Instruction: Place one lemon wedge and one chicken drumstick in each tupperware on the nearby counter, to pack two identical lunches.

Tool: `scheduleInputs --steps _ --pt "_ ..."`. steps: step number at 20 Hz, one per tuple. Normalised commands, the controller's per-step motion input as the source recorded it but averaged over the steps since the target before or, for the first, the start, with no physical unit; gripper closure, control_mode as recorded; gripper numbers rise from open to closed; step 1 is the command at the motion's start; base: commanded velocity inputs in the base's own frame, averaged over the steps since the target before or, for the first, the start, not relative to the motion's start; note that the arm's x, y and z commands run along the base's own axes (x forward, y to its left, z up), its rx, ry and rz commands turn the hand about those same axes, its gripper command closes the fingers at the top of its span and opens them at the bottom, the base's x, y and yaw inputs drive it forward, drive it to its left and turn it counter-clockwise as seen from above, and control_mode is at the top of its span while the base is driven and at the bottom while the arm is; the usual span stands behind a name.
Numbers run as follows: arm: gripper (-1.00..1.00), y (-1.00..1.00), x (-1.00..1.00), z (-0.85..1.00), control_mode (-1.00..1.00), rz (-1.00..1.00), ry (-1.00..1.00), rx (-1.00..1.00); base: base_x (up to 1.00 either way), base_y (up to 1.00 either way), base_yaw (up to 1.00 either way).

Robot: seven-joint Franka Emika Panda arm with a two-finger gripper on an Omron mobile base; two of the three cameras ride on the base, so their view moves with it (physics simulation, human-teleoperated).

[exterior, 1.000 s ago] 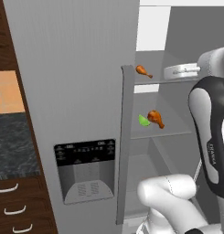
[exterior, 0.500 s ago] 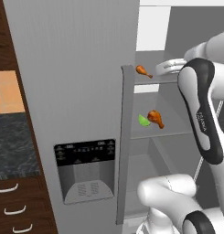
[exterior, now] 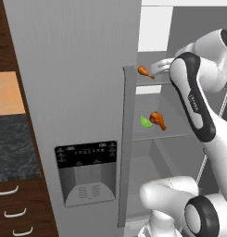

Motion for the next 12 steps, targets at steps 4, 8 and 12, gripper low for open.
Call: scheduleInputs --steps 4,8,12 --pt "-1.0 0.0 0.69 -0.18 -1.0 0.02 0.15 0.0 0.0 0.0 0.0" --pt "-1.0 0.0 0.55 -0.25 -1.0 0.02 0.07 -0.02 0.0 0.0 0.0" --pt "-1.0 0.0 0.53 -0.13 -1.0 0.03 0.0 0.0 0.0 0.0 0.0"
